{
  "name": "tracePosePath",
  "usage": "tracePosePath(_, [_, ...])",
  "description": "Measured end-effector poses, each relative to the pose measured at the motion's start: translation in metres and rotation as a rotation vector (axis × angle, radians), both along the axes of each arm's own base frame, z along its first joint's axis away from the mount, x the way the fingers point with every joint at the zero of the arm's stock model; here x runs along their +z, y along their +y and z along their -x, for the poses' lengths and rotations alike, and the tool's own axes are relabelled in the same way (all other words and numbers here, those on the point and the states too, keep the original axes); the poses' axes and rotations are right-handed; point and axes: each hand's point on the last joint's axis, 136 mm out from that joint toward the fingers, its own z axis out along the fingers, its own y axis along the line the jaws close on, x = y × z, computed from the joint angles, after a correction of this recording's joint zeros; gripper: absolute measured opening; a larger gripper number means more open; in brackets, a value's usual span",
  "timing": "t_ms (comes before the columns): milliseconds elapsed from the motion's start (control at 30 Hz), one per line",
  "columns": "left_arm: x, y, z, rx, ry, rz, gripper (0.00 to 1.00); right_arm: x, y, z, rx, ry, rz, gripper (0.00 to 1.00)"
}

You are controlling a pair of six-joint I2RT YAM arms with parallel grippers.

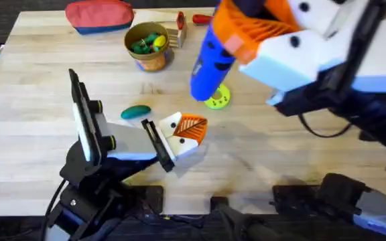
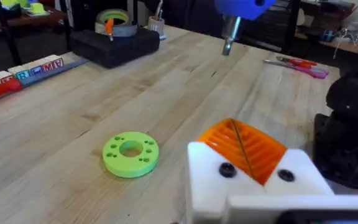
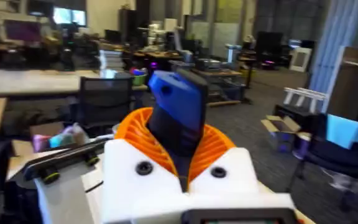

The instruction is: Pick up the gripper from the table and insert it into the empty holder that is missing its gripper. Then pick up a screw, insert it into the mounting hole, and use the screwdriver to tighten it. Finally, clean up the table by picking up the vegetable and placing it into the bucket.

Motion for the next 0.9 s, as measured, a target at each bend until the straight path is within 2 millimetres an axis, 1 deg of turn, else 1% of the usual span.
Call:
tracePosePath(33, [0.000,0.000,0.000,0.000,0.000,0.000,0.014,0.000,0.006,0.001,0.021,-0.004,0.000,0.005])
tracePosePath(67, [0.000,0.000,0.000,0.000,0.001,0.000,0.014,-0.011,0.027,0.004,0.079,0.007,0.023,0.005])
tracePosePath(200, [0.000,0.000,0.000,0.001,0.019,0.011,0.014,-0.025,0.045,0.004,0.120,0.031,0.058,0.005])
tracePosePath(267, [0.000,0.000,0.000,0.002,0.038,0.021,0.014,-0.029,0.048,0.004,0.127,0.036,0.065,0.005])
tracePosePath(500, [0.000,0.000,0.000,0.002,0.047,0.026,0.014,-0.026,0.049,0.003,0.139,0.056,0.037,0.005])
tracePosePath(600, [0.000,0.000,0.000,0.002,0.047,0.025,0.014,-0.031,0.054,0.000,0.144,0.082,0.036,0.005])
tracePosePath(633, [0.000,0.000,0.000,0.002,0.047,0.025,0.014,-0.037,0.058,-0.003,0.147,0.104,0.043,0.005])
tracePosePath(700, [0.000,0.000,0.000,0.002,0.047,0.025,0.014,-0.040,0.060,-0.005,0.148,0.114,0.048,0.005])
tracePosePath(900, [0.000,0.000,0.000,0.002,0.047,0.025,0.014,-0.040,0.060,-0.005,0.149,0.120,0.044,0.005])
